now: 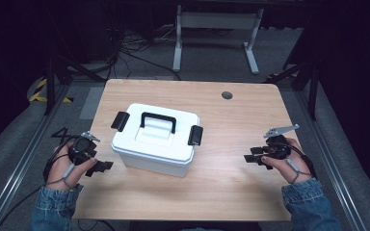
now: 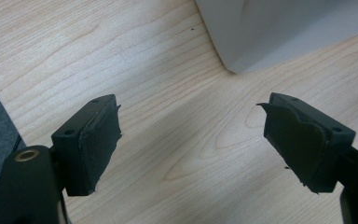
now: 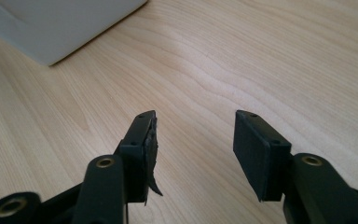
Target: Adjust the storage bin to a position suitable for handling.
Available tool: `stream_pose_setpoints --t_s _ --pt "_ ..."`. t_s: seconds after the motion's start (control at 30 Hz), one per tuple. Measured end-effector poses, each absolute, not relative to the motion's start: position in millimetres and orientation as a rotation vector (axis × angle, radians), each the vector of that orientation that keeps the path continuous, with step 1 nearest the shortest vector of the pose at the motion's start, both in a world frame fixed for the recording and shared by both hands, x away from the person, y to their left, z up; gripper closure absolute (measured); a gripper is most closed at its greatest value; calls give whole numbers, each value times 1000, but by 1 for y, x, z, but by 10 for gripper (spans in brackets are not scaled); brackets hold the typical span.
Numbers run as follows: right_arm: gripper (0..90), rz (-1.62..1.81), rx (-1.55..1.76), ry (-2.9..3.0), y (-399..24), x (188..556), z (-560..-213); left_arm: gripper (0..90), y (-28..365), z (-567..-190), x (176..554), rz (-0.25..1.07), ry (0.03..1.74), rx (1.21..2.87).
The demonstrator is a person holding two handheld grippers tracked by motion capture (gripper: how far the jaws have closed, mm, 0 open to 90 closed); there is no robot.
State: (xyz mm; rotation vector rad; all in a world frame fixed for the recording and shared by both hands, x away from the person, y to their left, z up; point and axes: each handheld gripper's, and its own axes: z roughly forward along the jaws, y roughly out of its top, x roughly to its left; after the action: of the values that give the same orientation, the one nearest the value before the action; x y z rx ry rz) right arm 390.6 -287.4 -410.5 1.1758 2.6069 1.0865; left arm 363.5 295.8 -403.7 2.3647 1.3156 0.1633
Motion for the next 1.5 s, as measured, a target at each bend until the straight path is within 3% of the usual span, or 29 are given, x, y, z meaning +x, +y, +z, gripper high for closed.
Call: stream_pose_setpoints --t_s 0.53,1.5 --pt "474 1130 1080 2610 -274 388 -397 199 298 -399 362 134 1322 2329" --pt "474 1169 840 2649 -204 409 -319 208 301 -399 362 146 1324 2344"
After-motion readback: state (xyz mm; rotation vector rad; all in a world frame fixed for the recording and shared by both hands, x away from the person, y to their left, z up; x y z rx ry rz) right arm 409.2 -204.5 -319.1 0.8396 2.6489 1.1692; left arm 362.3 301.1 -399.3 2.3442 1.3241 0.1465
